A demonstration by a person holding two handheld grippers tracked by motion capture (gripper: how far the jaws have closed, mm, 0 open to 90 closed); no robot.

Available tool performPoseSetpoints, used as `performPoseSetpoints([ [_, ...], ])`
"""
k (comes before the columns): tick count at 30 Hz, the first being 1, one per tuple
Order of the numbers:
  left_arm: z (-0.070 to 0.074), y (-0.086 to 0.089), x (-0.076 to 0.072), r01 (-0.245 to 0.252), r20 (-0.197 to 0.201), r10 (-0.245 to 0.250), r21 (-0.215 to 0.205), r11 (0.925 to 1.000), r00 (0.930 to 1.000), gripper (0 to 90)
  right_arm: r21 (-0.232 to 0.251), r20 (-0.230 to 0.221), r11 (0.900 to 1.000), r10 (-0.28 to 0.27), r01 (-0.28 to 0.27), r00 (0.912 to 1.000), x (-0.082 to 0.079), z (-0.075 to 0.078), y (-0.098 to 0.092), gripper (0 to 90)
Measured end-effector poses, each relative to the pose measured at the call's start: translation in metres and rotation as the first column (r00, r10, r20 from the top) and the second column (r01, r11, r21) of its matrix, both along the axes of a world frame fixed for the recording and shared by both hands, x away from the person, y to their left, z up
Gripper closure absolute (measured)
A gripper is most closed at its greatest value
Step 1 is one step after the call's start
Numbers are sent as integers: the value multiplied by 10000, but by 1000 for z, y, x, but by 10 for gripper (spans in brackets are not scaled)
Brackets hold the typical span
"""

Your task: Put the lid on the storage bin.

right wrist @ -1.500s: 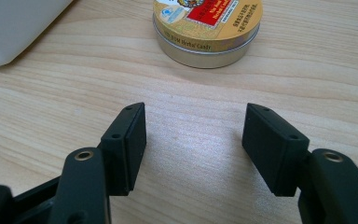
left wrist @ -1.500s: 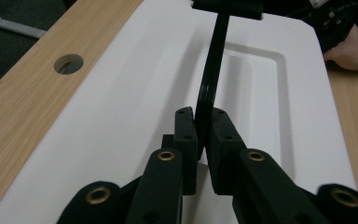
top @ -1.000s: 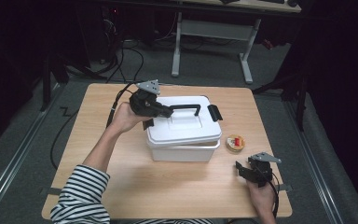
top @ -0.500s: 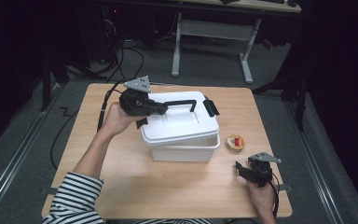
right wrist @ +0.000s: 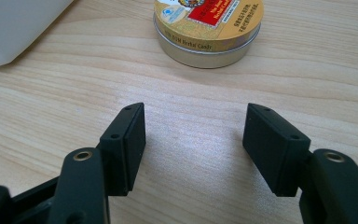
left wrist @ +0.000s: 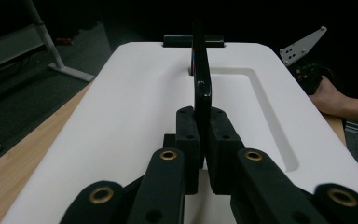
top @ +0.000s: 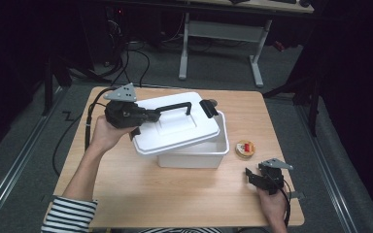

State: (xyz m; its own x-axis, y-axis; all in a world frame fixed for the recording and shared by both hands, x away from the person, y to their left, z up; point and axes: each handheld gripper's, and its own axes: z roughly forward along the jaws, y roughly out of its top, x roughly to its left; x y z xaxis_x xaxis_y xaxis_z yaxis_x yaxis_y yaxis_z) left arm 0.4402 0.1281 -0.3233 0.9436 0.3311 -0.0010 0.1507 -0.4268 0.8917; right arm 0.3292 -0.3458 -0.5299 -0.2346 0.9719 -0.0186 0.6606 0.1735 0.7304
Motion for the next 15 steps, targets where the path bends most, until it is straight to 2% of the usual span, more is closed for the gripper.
performPoseSetpoints([
  [10, -2, 27, -16, -747, 58, 748, -138, 9971, 9972, 853, -1, -2, 10000, 0, 0, 10000, 0, 0, 0, 393],
  [15, -5, 40, -27, -1406, 260, 1416, -371, 9894, 9896, 853, -3, -1, 10000, 3, -3, 10000, 0, 0, 0, 392],
])
